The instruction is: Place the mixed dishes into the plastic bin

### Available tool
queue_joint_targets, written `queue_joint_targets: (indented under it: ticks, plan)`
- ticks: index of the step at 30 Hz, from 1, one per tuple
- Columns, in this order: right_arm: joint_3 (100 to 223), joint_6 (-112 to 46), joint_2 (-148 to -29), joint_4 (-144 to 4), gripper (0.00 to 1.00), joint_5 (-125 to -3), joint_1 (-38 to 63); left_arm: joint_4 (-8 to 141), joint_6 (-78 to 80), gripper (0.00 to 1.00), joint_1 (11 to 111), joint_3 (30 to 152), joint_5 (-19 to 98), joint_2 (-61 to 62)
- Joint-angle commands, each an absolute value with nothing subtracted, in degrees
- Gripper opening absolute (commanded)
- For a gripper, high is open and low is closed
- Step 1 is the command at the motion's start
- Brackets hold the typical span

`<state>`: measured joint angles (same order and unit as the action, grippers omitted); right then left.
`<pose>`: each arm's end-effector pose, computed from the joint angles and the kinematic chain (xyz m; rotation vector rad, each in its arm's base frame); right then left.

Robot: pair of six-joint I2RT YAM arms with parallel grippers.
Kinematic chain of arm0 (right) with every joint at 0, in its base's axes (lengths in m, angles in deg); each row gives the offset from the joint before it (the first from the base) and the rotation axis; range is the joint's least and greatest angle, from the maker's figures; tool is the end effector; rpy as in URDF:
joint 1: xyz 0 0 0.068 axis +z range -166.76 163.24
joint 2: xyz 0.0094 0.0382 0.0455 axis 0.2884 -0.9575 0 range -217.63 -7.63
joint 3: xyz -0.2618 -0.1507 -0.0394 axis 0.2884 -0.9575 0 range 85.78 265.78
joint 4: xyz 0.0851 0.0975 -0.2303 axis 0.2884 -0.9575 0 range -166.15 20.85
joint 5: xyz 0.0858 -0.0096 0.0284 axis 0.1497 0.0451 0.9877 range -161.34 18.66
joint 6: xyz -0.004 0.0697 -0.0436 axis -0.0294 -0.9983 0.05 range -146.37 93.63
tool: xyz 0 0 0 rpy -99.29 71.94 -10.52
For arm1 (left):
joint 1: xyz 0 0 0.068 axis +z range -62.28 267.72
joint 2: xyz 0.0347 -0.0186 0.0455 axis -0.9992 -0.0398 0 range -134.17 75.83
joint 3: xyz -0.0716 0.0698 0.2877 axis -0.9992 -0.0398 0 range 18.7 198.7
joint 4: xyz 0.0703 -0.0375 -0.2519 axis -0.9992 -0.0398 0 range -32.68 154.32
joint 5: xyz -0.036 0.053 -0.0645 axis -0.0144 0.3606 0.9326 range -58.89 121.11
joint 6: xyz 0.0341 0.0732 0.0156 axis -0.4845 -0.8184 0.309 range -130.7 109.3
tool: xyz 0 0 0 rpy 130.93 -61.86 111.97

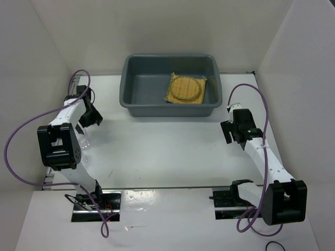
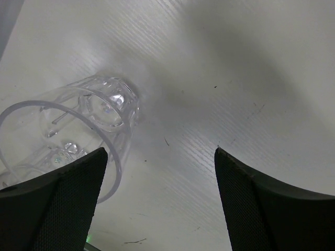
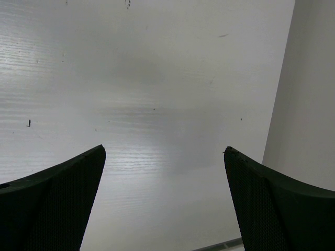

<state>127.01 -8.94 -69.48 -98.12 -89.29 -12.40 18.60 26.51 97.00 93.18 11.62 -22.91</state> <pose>0.2263 -0.0049 0.2357 -0.3211 2.4165 -0.4837 0.3557 0.0824 0.2267 -1.1423 2.4518 0.3355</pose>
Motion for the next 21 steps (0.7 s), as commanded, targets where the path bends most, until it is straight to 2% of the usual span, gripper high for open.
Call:
queue_joint_targets:
  ticks: [1, 2, 4, 5, 6, 9, 12, 14, 15, 16, 18, 21]
  plan:
    - [127.1, -8.9, -68.9, -97.1, 0.98, -89.0, -12.0, 20.9, 24.5, 0.88, 98.2, 91.7, 12.9, -23.3]
    - [127.1, -8.9, -69.4, -97.1, 0.98, -88.5, -12.0, 20.9, 24.5, 0.82, 98.2, 91.0, 13.4, -23.3]
    - [127.1, -8.9, -69.4, -97.1, 0.98, -88.0, -12.0, 21.9, 23.1, 0.63, 98.7, 90.3, 14.1, -22.7]
    - [127.1, -8.9, -69.4, -97.1, 0.98, -87.9, -12.0, 22.0, 23.1, 0.20, 99.2, 90.3, 14.1, -22.7]
    - [127.1, -8.9, -69.4, -97.1, 0.98, -87.9, -12.0, 22.0, 23.1, 0.00, 99.2, 90.3, 14.1, -22.1]
    - [127.1, -8.9, -69.4, -97.1, 0.98, -87.9, -12.0, 22.0, 21.7, 0.00, 100.5, 91.5, 14.6, -21.5]
    - [127.1, -8.9, -69.4, -97.1, 0.98, -87.9, -12.0, 21.3, 21.7, 0.00, 101.0, 97.3, 17.2, -19.5]
    - [127.1, -8.9, -69.4, -97.1, 0.98, -87.9, -12.0, 23.1, 21.7, 0.00, 101.0, 104.2, 23.3, -15.9]
    - [127.1, -8.9, -69.4, -97.1, 0.98, -87.9, -12.0, 26.3, 21.0, 0.00, 101.0, 104.8, 27.2, -13.4]
    - [127.1, -8.9, -69.4, -97.1, 0.98, -87.9, -12.0, 37.0, 21.8, 0.00, 101.0, 104.3, 35.8, -7.4]
    - [127.1, -8.9, -68.9, -97.1, 0.98, -87.9, -12.0, 50.4, 25.5, 0.00, 100.5, 104.2, 43.4, -3.7]
    - [127.1, -8.9, -68.9, -97.1, 0.98, -87.9, -12.0, 53.0, 30.2, 0.00, 96.9, 111.4, 51.6, -11.6]
